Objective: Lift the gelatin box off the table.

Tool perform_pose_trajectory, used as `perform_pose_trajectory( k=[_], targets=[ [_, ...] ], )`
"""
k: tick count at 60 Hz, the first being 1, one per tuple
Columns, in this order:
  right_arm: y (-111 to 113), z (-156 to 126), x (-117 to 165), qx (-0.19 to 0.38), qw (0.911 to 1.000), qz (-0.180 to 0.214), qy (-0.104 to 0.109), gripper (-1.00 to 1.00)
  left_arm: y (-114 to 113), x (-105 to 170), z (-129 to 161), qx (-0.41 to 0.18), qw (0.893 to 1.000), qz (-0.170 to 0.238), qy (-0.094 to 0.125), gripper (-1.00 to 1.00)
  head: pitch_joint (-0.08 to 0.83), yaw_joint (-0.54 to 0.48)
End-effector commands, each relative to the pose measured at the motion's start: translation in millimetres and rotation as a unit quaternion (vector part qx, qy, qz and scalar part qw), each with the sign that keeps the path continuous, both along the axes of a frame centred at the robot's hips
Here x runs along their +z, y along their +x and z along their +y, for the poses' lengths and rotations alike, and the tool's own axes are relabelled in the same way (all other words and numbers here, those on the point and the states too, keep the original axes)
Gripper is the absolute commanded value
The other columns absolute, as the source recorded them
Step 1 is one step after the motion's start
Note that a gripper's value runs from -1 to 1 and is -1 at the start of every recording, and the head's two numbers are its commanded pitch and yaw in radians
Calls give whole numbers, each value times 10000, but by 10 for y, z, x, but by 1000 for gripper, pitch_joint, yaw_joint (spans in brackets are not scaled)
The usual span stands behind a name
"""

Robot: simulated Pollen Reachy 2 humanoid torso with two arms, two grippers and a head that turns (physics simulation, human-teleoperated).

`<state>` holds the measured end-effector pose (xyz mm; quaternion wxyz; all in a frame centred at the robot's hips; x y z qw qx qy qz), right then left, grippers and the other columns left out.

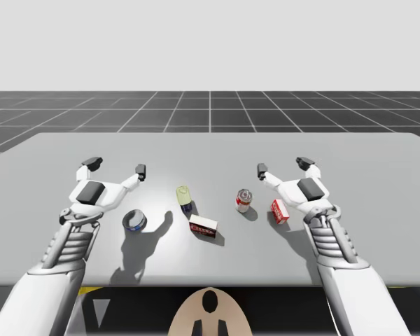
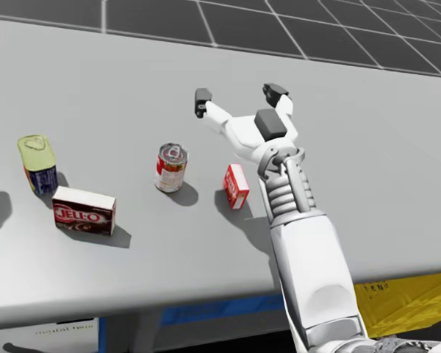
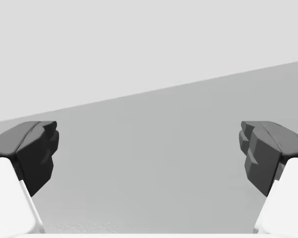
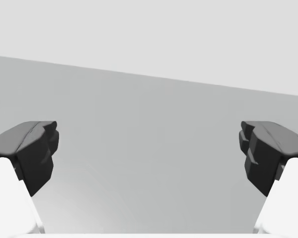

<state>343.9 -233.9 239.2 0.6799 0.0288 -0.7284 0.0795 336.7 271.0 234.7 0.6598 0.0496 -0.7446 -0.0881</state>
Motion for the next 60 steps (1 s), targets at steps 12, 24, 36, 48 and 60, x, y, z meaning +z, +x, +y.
perform_pose_trajectory(
  k=[12,24,36,48,60],
  targets=[
    [-301,53,185,-1,9999,-33,132,-1000,7,10,18,45,10000,-26,-9,-1000,668,-349],
    [-814,64,198,-176,9998,2,8,-1000,-16,-1,-4,59,10000,1,27,-1000,672,-356],
    [-1112,-26,-47,-210,9996,141,-106,-1000,-14,-16,-10,103,9999,-6,92,-1000,672,-363],
    [-1196,-74,-401,-240,9981,570,21,-1000,-15,-37,-38,125,9997,-38,200,-1000,673,-369],
    [-1057,-53,-735,-147,9941,1038,264,-1000,-8,-55,-46,150,9996,-41,247,-1000,678,-367]
  ],
)
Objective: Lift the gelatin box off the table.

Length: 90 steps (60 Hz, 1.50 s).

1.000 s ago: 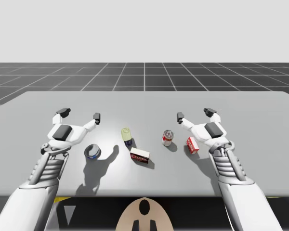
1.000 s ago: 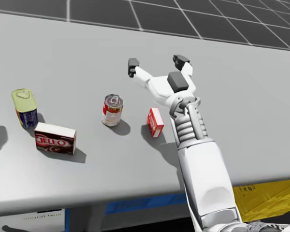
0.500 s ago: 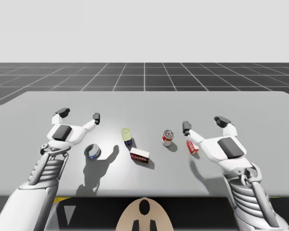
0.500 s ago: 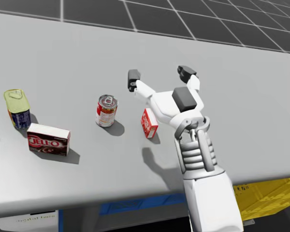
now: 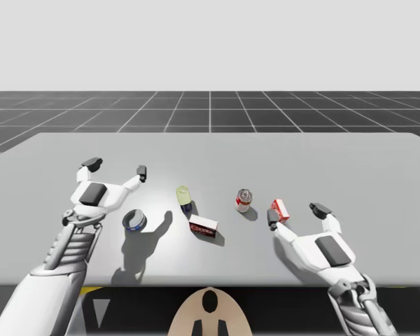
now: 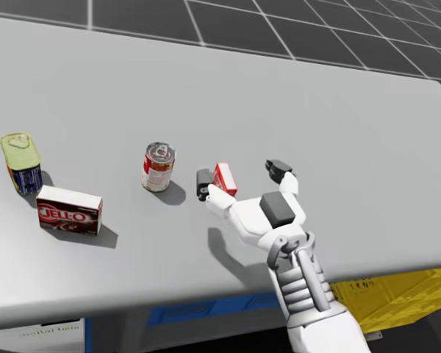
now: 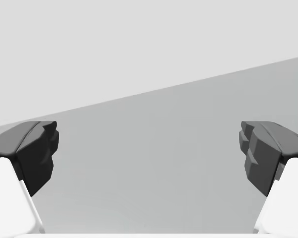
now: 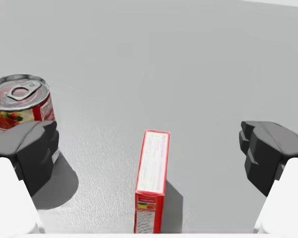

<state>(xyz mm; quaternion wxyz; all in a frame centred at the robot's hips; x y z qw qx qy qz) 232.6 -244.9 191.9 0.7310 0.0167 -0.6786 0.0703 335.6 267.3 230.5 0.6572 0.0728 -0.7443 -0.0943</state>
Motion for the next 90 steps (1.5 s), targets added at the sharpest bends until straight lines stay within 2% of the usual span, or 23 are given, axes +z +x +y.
perform_pose_trajectory(
  k=[1,16,30,31,32,33,34,36,48,64,79,90],
  targets=[
    [77,56,-285,-2,9987,359,355,-1000,4,-15,-10,21,10000,-7,49,-1000,678,-368],
    [351,56,-467,18,9959,731,538,-1000,2,-20,-17,42,10000,-16,57,-1000,682,-364],
    [456,54,-516,-23,9946,891,537,-981,2,-20,-17,54,10000,-18,44,-1000,682,-363],
    [453,54,-517,-59,9947,875,531,-759,2,-19,-18,54,10000,-18,42,-1000,681,-363],
    [446,51,-518,-92,9947,867,537,-127,1,-19,-18,55,10000,-19,40,-1000,681,-363],
    [447,51,-518,-63,9945,887,558,208,2,-19,-16,56,10000,-19,39,-1000,681,-363],
    [443,51,-519,-56,9943,898,565,910,1,-19,-17,57,10000,-19,39,-1000,681,-363],
    [438,47,-524,-58,9941,920,575,1000,1,-19,-18,58,10000,-19,36,-1000,680,-364],
    [438,34,-539,-43,9927,1023,640,1000,0,-13,-21,67,10000,-35,23,-1000,646,-366],
    [435,34,-558,-50,9927,1020,639,1000,-7,-3,-15,106,9999,-41,-11,-1000,411,-364],
    [430,42,-560,-62,9930,995,636,1000,-9,14,1,126,9999,-65,-44,-1000,306,-378],
    [406,55,-208,21,9968,624,492,1000,-9,29,13,139,9998,-74,-80,-1000,299,-383]
  ],
)
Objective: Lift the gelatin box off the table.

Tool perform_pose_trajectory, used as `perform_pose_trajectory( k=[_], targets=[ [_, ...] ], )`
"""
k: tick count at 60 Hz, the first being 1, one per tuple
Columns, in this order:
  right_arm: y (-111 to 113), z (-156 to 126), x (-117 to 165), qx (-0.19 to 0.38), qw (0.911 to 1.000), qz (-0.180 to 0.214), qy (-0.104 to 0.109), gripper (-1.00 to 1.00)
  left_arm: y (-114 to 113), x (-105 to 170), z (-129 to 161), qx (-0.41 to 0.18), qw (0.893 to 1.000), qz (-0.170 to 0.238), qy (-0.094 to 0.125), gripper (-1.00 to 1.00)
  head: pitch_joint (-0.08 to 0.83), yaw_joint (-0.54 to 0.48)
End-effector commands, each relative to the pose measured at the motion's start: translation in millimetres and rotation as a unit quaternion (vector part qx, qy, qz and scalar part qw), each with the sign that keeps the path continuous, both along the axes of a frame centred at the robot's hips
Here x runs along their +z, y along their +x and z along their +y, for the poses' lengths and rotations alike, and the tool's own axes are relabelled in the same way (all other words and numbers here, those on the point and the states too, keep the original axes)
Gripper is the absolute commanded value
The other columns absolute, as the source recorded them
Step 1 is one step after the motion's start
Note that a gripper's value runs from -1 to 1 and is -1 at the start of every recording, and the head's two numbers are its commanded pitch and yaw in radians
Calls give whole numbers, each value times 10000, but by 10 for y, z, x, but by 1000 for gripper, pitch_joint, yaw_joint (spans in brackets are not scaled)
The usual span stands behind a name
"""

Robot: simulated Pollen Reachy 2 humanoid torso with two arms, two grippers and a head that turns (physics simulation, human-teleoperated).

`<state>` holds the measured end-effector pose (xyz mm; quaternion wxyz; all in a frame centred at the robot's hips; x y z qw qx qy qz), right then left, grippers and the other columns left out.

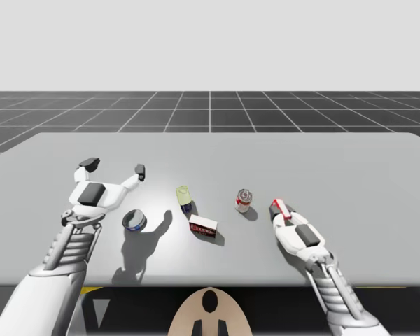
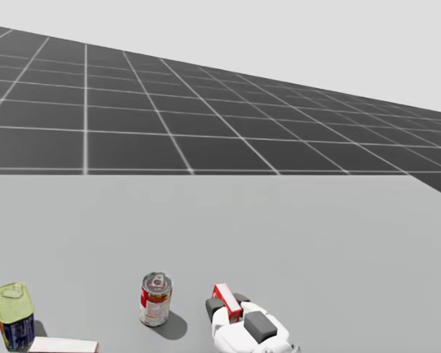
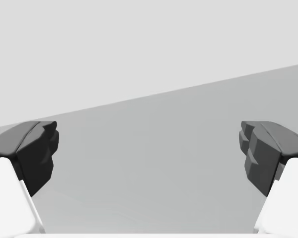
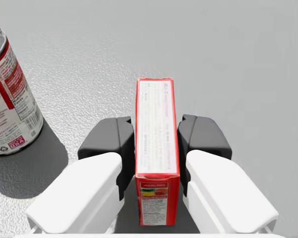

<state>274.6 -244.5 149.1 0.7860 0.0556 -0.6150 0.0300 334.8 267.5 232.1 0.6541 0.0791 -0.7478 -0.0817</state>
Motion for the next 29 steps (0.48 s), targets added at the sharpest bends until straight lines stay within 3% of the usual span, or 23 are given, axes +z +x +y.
perform_pose_trajectory(
  k=[1,19,26,29],
  targets=[
    [-14,52,252,74,9996,-288,-20,1000,-1,15,12,16,10000,-15,-29,-1000,299,-384],
    [-130,89,1205,27,9893,-1450,-157,1000,0,37,38,42,10000,-29,-37,-1000,289,-377],
    [-242,69,1679,-105,9765,-2140,-223,1000,3,40,40,47,10000,-34,-35,-1000,286,-378],
    [-294,65,1903,-252,9648,-2600,-313,1000,7,37,39,48,10000,-31,-29,-1000,286,-378]
  ],
)
